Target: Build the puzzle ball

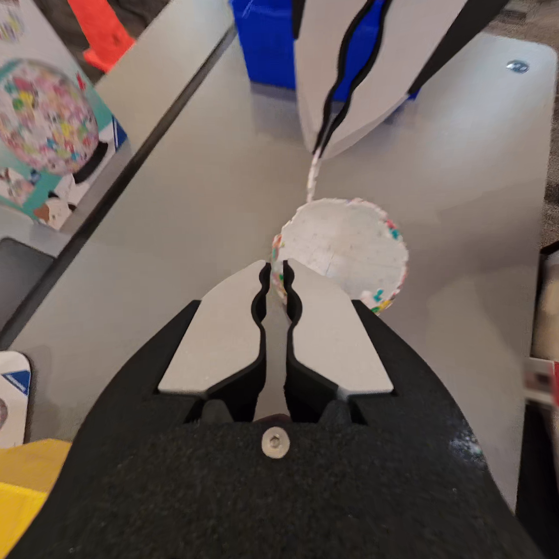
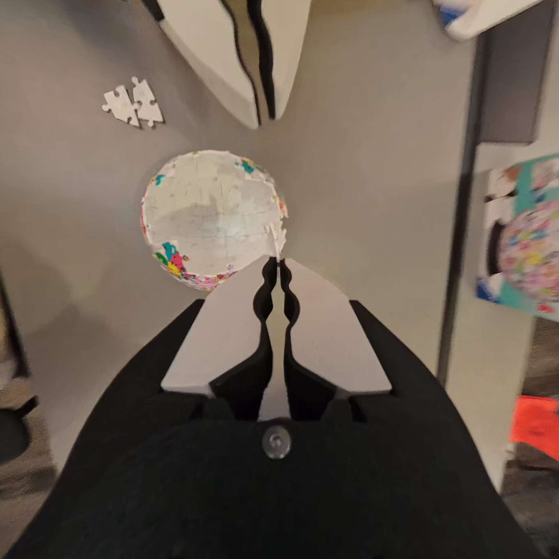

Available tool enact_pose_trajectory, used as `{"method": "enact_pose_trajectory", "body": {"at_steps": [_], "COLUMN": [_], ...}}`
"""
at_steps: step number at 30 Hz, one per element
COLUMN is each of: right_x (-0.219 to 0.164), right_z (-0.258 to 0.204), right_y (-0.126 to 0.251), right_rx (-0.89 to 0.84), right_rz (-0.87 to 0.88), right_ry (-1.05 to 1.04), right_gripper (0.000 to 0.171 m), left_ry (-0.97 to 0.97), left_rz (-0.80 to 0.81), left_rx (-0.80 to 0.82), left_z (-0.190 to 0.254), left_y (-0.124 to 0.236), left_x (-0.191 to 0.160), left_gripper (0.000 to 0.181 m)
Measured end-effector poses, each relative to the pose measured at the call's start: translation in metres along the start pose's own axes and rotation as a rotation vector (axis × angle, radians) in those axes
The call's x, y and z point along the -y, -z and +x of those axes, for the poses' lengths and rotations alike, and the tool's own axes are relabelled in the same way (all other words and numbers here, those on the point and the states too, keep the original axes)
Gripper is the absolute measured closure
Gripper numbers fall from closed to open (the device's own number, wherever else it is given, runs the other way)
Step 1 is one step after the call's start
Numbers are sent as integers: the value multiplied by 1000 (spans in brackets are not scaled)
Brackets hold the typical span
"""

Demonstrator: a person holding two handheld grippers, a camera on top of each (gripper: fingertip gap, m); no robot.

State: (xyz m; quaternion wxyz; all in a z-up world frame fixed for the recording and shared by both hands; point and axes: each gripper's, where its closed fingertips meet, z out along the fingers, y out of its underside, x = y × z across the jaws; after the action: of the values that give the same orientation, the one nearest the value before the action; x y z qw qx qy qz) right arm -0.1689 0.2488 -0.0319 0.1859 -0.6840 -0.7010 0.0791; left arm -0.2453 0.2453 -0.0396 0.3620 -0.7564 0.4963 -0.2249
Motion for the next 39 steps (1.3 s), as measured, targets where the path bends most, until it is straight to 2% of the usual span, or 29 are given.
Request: {"method": "enact_pose_trajectory", "body": {"at_steps": [2,5,12,21,30,39], "right_x": [-4,1,-3,-8,-6,-7], "right_z": [-1,7,6,6,3,4], "right_y": [-12,-26,-51,-56,-68,-80], "right_rx": [86,93,100,56,24,-2], "right_rz": [-92,-181,-250,-325,-374,-352], "right_ry": [-20,11,11,85,156,155], "right_gripper": [169,169,169,169,169,169], "left_ry": [25,73,70,104,174,244], "left_rz": [-40,-74,-158,-177,-182,-226], "left_rx": [32,34,4,-168,-257,-346], "left_z": [-21,-44,-65,-44,-31,-25], "left_y": [-9,-26,-66,-91,-93,-103], "left_x": [-12,-22,-35,-40,-39,-43], "left_gripper": [174,174,177,181,181,181]}}
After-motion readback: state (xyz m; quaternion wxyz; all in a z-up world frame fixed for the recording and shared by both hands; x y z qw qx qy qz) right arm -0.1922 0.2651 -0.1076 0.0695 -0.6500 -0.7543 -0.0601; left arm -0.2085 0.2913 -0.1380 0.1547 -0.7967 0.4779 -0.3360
